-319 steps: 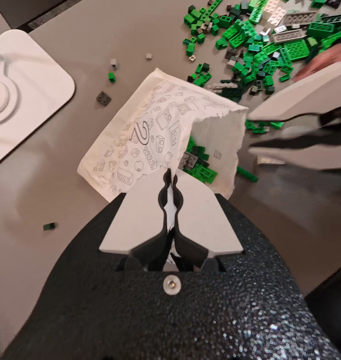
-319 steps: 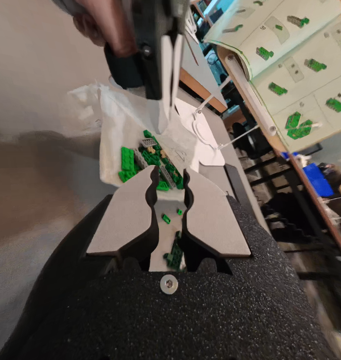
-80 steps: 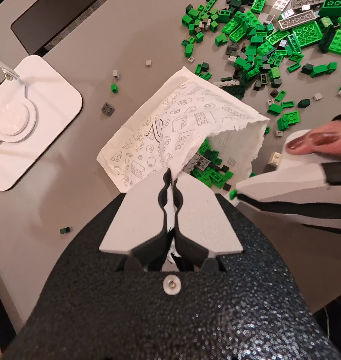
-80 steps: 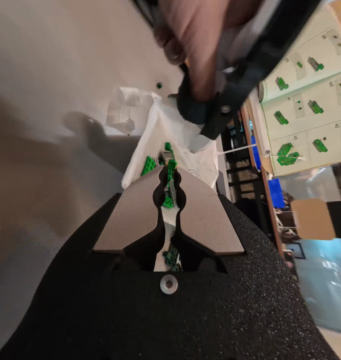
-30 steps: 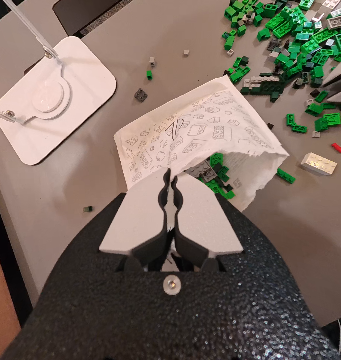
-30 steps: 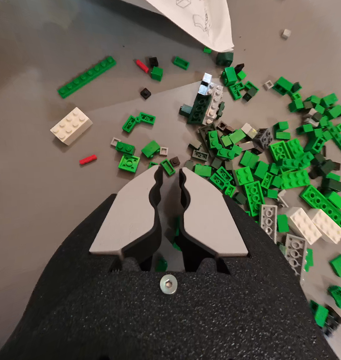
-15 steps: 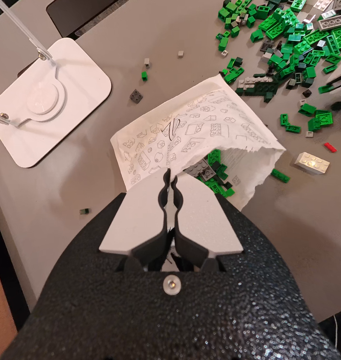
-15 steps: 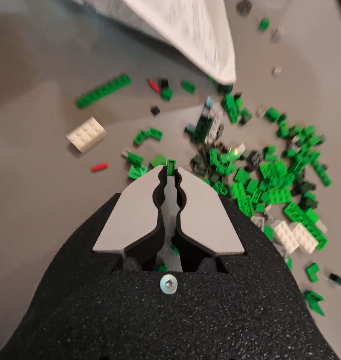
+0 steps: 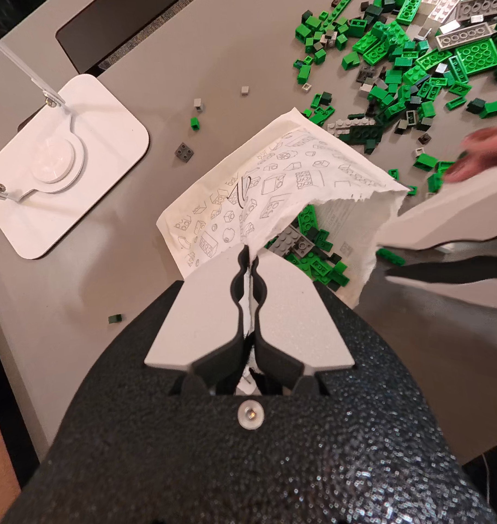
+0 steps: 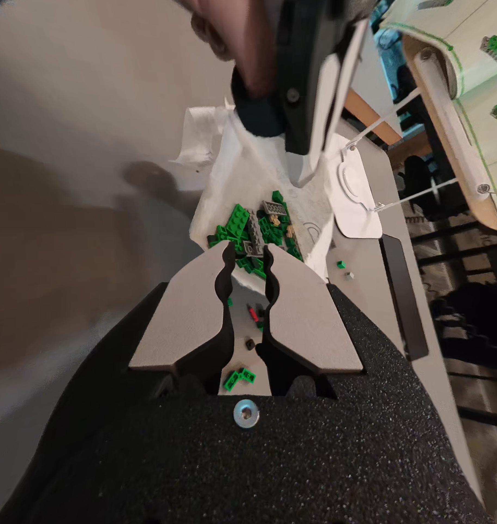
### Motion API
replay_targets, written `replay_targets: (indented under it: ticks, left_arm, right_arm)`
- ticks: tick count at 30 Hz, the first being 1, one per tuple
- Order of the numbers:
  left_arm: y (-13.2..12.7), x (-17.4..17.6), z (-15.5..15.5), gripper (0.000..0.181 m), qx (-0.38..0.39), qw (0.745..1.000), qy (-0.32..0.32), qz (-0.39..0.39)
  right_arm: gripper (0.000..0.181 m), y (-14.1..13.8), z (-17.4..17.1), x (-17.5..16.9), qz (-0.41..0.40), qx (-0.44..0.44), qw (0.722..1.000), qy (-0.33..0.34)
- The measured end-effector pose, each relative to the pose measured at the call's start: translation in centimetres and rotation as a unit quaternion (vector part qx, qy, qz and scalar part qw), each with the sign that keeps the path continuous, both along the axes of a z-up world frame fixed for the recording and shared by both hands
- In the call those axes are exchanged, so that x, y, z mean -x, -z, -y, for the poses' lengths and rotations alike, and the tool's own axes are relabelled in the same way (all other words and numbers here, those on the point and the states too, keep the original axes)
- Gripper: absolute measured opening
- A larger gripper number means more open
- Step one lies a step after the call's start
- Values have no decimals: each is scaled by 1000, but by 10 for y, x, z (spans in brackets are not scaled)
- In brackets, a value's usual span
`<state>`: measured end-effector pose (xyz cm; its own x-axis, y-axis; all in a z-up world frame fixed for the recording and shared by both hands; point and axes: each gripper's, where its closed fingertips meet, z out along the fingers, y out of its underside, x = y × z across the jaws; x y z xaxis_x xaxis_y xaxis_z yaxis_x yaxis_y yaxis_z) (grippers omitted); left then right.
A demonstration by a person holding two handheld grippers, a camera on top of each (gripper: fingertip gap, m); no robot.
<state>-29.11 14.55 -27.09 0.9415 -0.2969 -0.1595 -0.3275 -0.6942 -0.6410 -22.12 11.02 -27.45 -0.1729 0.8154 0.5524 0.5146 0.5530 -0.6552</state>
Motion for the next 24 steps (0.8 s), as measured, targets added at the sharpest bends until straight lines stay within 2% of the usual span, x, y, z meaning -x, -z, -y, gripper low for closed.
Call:
replay_targets:
  ticks: [2, 4, 7, 10, 14, 17, 24]
  left_arm:
    - [0, 0, 0, 0, 0, 1000, -1, 0]
    - [0, 1, 0, 0, 1, 1000, -1, 0]
    - [0, 1, 1, 0, 1, 1000, -1, 0]
    - [1, -1, 0, 0, 2, 1000, 2, 0]
    - [2, -2, 0, 0, 4, 1000, 4, -2]
    - [2, -3, 0, 0, 5, 1000, 5, -3]
    - [3, -3, 0, 0, 7, 1000, 7, -1]
  right_arm:
    - [14, -7, -7, -20, 2, 35, 999, 6]
    - [13, -4, -32, -54, 19, 69, 996, 53]
    - [11, 28, -65, -106, 69, 170, 976, 121]
    - [10, 63, -73, -134, 125, 242, 952, 139]
    - [12, 76, -67, -133, 154, 259, 945, 129]
    - [13, 87, -64, -137, 192, 240, 943, 131]
    - [15, 88, -64, -129, 188, 236, 945, 127]
